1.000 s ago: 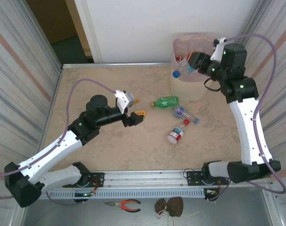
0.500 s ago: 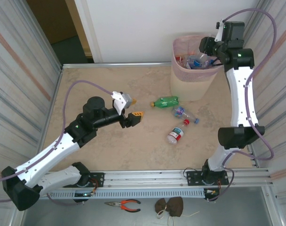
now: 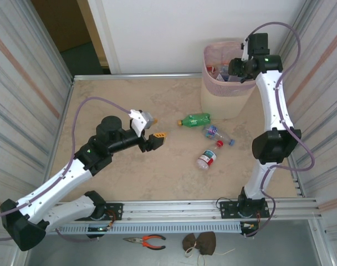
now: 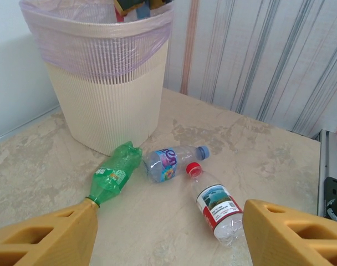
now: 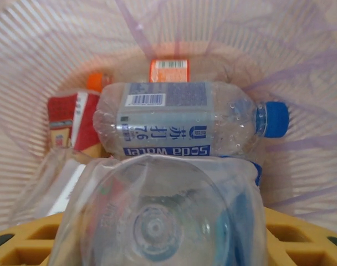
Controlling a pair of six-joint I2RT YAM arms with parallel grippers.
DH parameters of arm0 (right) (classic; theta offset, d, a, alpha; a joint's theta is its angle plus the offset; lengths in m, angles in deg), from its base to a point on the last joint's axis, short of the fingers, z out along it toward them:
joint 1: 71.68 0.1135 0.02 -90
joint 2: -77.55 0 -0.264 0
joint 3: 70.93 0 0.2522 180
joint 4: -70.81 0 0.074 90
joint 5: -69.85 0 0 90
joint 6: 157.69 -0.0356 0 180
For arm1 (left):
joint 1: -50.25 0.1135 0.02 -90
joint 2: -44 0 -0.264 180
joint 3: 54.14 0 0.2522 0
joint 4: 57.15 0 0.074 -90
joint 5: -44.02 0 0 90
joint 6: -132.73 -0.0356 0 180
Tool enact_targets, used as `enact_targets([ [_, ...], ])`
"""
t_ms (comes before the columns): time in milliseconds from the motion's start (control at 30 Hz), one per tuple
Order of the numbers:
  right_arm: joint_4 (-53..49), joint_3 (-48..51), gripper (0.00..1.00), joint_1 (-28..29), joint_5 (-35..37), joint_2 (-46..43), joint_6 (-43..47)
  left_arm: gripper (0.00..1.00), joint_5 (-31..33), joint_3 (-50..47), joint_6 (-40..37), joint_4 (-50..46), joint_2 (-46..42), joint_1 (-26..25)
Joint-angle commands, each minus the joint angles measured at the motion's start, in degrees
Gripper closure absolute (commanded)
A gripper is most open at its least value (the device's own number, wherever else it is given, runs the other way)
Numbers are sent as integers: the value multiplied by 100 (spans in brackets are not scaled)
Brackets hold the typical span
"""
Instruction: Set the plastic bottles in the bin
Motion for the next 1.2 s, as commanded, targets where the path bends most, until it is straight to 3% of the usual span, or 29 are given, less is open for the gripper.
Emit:
enact_targets([
  [0, -256, 51, 43, -4, -40, 152, 112, 30, 89, -68, -55, -31, -175, 80],
  [233, -356, -261, 27, -3, -213, -127, 47, 30, 45, -61, -80, -55, -197, 150],
  [467, -308, -609, 25, -7, -262, -388, 10, 30, 9, -38, -95, -62, -215, 214],
  [800, 99, -835, 54, -5, -558, -83, 38, 30, -34, -89, -58, -72, -235, 230],
  [1167, 107, -1248, 60, -53, -481, 995, 69, 30, 53, -175, -65, -203, -253, 239],
])
